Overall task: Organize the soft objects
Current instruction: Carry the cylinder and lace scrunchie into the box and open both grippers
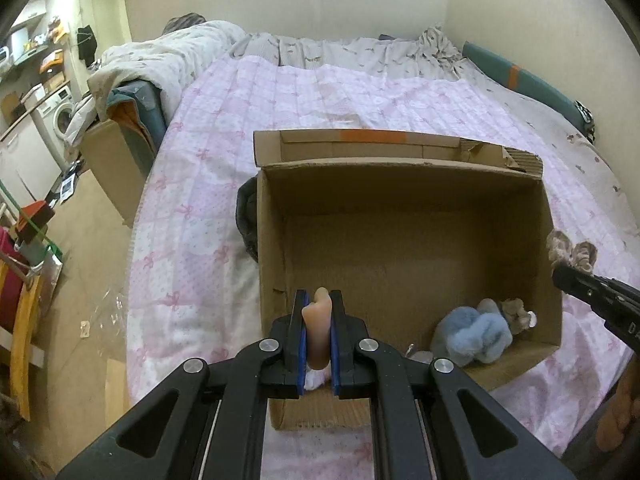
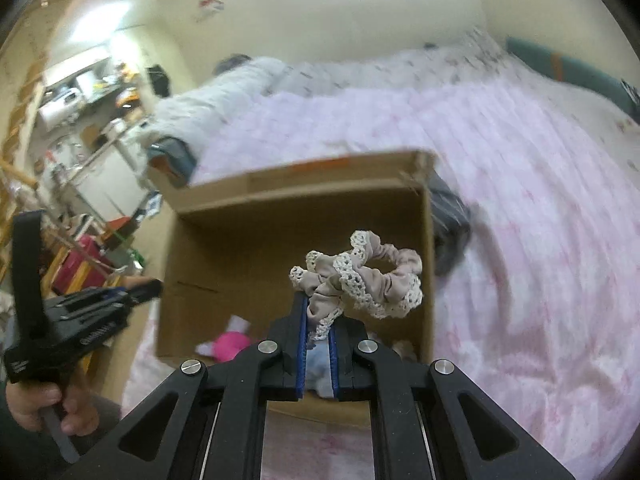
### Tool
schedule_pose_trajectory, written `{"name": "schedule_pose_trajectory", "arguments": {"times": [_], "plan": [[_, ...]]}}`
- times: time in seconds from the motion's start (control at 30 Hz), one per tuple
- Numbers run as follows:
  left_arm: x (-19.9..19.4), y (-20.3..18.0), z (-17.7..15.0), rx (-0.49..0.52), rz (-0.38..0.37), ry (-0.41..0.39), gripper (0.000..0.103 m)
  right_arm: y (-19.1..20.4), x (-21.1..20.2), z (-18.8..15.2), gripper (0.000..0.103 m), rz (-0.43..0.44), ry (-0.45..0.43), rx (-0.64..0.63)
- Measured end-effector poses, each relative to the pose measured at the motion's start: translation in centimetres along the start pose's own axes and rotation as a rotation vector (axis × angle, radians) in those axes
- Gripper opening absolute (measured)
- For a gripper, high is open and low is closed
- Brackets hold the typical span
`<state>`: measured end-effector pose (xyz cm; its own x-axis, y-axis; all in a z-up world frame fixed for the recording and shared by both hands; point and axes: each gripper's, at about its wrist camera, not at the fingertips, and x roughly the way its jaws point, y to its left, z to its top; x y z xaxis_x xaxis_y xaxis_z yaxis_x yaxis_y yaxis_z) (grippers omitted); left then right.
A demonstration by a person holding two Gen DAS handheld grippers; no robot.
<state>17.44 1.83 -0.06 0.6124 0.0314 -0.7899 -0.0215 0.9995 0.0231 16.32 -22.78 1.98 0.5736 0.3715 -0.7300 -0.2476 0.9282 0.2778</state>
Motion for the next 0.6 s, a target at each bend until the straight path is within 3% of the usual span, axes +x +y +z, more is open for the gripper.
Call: {"name": "schedule_pose_trajectory", "arguments": {"times": [0.1,0.37,0.6], "plan": [[0.6,-0.6,-0.8,0.047,0.056,-0.04,0.008,-0.8,1.1,-0.3,0.01,-0.015,0.037,0.035],[2.1,0.1,-0.6,-0.021,-0.031,0.011,0.009,-0.2,2.6,-0.9,0.01,-0.01,0.075,0.006],[2.5,-0.9,-0.7,-0.004,-0.038,0.032,0.009,0.3,3.5,-1.1,0.01,-0.001,0.099,-0.001]]}}
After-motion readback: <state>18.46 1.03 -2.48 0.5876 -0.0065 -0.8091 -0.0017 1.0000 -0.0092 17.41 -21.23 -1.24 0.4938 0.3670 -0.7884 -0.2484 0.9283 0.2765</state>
